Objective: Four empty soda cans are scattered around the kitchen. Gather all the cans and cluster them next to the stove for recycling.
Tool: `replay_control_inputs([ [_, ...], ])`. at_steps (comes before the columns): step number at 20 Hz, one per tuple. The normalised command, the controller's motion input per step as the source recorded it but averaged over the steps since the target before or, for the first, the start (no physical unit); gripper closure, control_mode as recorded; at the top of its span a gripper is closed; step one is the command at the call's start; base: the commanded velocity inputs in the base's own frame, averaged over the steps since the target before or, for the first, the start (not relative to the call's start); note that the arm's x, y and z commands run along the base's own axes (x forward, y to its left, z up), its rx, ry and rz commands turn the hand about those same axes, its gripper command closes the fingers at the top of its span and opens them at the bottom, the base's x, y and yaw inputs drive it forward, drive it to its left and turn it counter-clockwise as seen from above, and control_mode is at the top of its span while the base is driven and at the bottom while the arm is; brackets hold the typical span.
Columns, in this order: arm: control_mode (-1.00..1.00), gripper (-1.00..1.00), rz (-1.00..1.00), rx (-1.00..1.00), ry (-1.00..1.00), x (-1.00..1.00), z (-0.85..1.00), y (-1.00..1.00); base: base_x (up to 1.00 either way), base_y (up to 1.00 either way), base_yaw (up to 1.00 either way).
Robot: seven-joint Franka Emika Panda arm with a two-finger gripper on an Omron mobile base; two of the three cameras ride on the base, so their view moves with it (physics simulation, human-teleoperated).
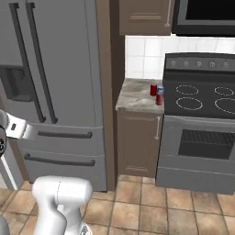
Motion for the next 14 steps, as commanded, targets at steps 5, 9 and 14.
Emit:
replay_control_inputs([
  [5,1.00,-1.00,0.00,0.00,0.00,0.00,0.00,0.00,0.00,0.01,0.36],
  [9,1.00,-1.00,0.00,0.00,0.00,0.00,0.00,0.00,-0.02,0.00,0.45],
  [14,1.00,-1.00,0.00,0.00,0.00,0.00,0.00,0.00,0.00,0.00,0.45],
])
